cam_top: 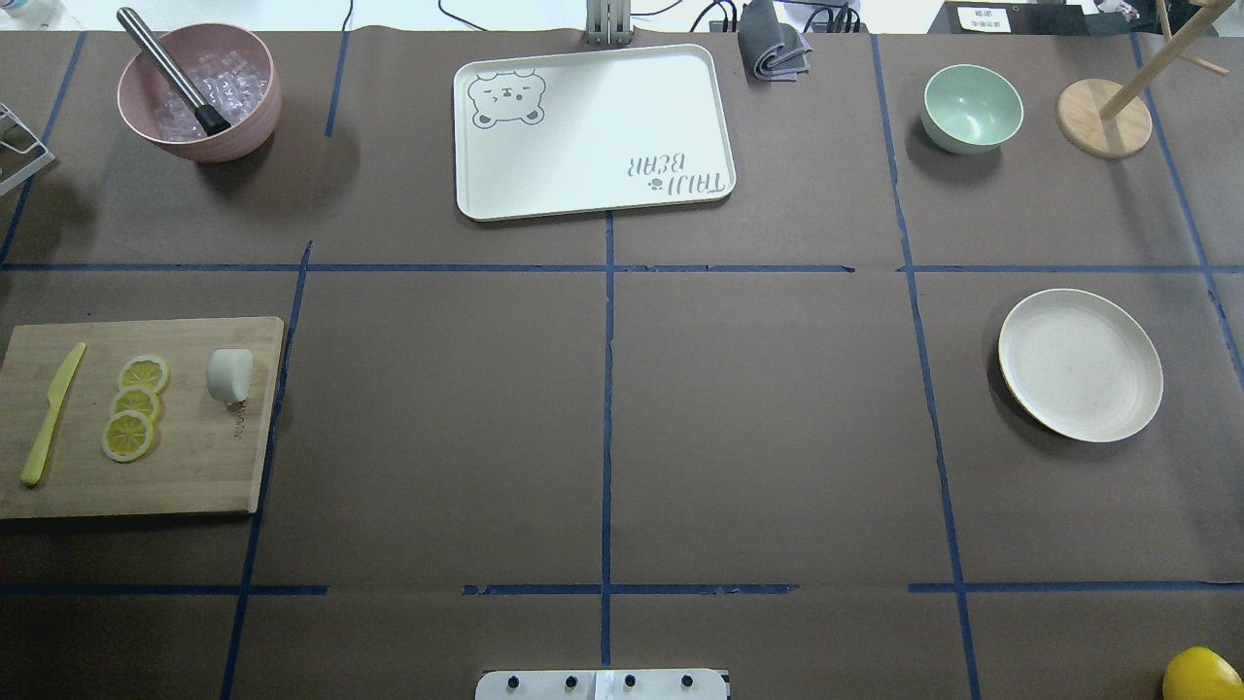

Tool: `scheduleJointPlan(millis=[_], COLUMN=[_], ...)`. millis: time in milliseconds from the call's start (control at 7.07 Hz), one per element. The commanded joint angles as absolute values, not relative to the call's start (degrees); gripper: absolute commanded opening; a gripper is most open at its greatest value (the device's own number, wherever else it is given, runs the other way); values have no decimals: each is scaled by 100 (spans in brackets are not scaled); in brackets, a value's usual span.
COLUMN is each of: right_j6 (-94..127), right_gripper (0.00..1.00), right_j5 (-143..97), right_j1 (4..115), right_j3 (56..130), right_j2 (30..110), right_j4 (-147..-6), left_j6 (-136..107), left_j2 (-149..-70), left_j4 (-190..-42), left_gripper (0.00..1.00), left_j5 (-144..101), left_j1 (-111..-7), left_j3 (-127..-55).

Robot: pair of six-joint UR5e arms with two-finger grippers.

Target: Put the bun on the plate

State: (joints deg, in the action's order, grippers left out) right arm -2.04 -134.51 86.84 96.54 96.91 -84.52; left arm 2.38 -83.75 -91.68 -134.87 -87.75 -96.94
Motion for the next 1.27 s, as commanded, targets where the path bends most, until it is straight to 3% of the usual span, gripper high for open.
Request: scheduleJointPlan(millis=[0, 283, 566, 848, 990, 1131], right_j6=[268, 2178, 4183, 4333, 4342, 4342], right_gripper=[100, 100, 100, 92, 76, 37], right_j5=[-13982, -13774, -12828, -12823, -12841, -12841], right_j1=[8413, 7537, 6377, 6275, 6275, 6275], right_j3=[9607, 9301, 8512, 8350, 8332, 8323], right_j2=[9747, 9765, 9712, 9764, 9773, 9765], right_j4=[-7973, -6277, -4018, -3551, -3559, -3568], left_j6=[237, 237, 237, 237, 237, 237], left_j2=[-8376, -8376, -8385, -8394, -8394, -8394], left_j4=[-9167, -9167, -9167, -9184, -9185, -9185], left_gripper=[100, 100, 100, 100, 100, 100], left_j5=[-13491, -13491, -13474, -13474, -13474, -13474], left_j1=[-8771, -8771, -8763, -8754, -8754, -8754], left_j3=[-9694, -9694, -9659, -9615, -9607, -9606])
